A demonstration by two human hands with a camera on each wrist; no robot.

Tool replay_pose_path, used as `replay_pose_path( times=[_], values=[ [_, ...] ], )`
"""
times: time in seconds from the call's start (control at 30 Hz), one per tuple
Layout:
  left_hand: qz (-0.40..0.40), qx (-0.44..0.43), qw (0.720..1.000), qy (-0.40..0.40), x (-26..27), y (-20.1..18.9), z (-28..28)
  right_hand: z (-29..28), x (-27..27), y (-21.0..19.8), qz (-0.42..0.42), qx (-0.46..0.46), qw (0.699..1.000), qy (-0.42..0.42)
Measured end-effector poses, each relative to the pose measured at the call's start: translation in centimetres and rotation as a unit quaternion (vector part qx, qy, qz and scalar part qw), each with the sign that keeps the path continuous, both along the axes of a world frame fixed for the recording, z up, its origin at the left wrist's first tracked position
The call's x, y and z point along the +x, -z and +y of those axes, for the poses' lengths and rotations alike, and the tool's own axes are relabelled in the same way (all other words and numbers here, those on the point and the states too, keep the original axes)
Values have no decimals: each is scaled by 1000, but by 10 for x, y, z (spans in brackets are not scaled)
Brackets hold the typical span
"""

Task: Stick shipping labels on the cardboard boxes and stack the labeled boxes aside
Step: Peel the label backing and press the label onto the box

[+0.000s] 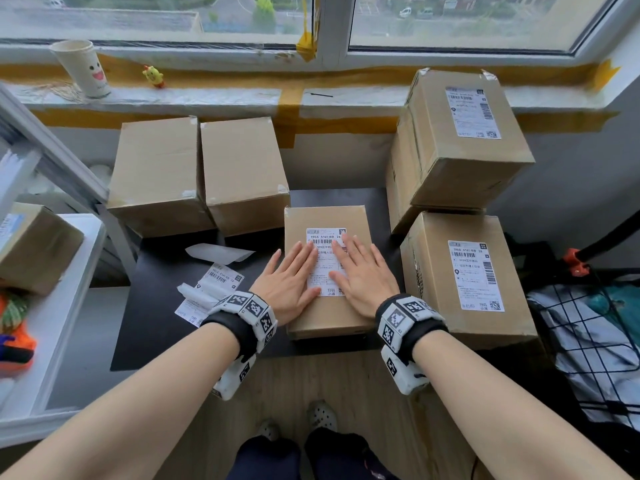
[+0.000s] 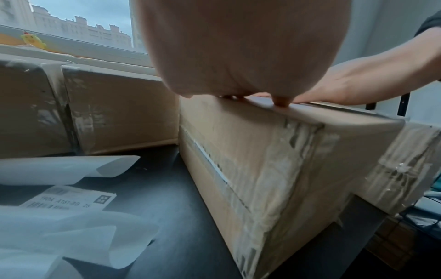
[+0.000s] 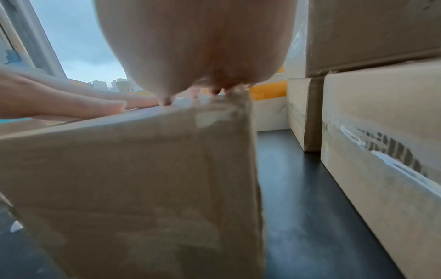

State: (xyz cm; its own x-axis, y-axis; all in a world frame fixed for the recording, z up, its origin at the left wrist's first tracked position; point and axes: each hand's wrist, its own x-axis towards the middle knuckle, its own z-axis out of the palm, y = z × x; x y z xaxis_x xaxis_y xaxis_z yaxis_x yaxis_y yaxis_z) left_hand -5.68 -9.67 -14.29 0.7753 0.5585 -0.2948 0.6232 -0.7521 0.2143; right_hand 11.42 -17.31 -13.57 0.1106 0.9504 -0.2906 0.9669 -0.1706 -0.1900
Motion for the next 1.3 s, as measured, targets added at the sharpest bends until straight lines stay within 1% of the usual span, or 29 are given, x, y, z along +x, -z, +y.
replay_pose_path(
  times=[0.13, 0.23, 0.3, 0.4, 0.53, 0.6, 0.63, 0.7, 0.73, 0.77, 0.8, 0.87, 0.9, 0.93, 1.0, 1.1, 1.2, 1.3],
  values=[
    [12, 3, 1000, -2, 10, -6, 14, 13, 1, 1, 1, 8, 999, -33],
    [18, 11, 1000, 15, 15, -9, 22, 22, 6, 2, 11, 14, 1000, -10],
    [19, 13, 1000, 7, 12, -7, 26, 24, 10, 3, 13, 21, 1000, 13],
    [21, 4, 1000, 11, 6, -2, 30, 20, 16, 5, 16, 20, 999, 27],
    [29, -8, 999, 20, -1, -3, 26, 1, 14, 5, 29, 17, 999, -8],
    [21, -19, 1000, 6, -7, -4, 25, -12, 13, 5, 37, 24, 999, -13],
    [17, -29, 999, -13, -11, -6, 23, -18, 14, 5, 48, 29, 998, -1],
    [-5, -61, 996, -64, -18, -5, 20, -30, 16, 5, 84, 38, 994, 56],
    [-30, -94, 991, -94, -20, -7, 16, -34, 17, 5, 113, 38, 988, 96],
    [-56, -145, 979, -128, -20, -11, 12, -38, 16, 4, 153, 33, 977, 142],
    [-79, -203, 963, -159, -19, -12, 7, -41, 15, 5, 206, 28, 959, 192],
    [-94, -291, 928, -213, -17, -13, 1, -44, 12, 6, 320, 35, 905, 279],
    [-114, -311, 914, -235, -16, -10, 0, -46, 10, 6, 363, 47, 879, 305],
    [-136, -319, 903, -254, -15, -7, 0, -47, 8, 6, 393, 60, 860, 320],
    [-164, -309, 892, -287, -14, -2, 0, -49, 4, 3, 426, 77, 836, 337],
    [-192, -315, 872, -323, -13, -6, -3, -53, 0, -2, 442, 81, 820, 353],
    [-254, -352, 838, -332, -16, -20, -8, -58, -4, -14, 463, 99, 801, 367],
    [-298, -382, 810, -330, -22, -40, -7, -61, -8, -36, 483, 122, 781, 376]
  ],
)
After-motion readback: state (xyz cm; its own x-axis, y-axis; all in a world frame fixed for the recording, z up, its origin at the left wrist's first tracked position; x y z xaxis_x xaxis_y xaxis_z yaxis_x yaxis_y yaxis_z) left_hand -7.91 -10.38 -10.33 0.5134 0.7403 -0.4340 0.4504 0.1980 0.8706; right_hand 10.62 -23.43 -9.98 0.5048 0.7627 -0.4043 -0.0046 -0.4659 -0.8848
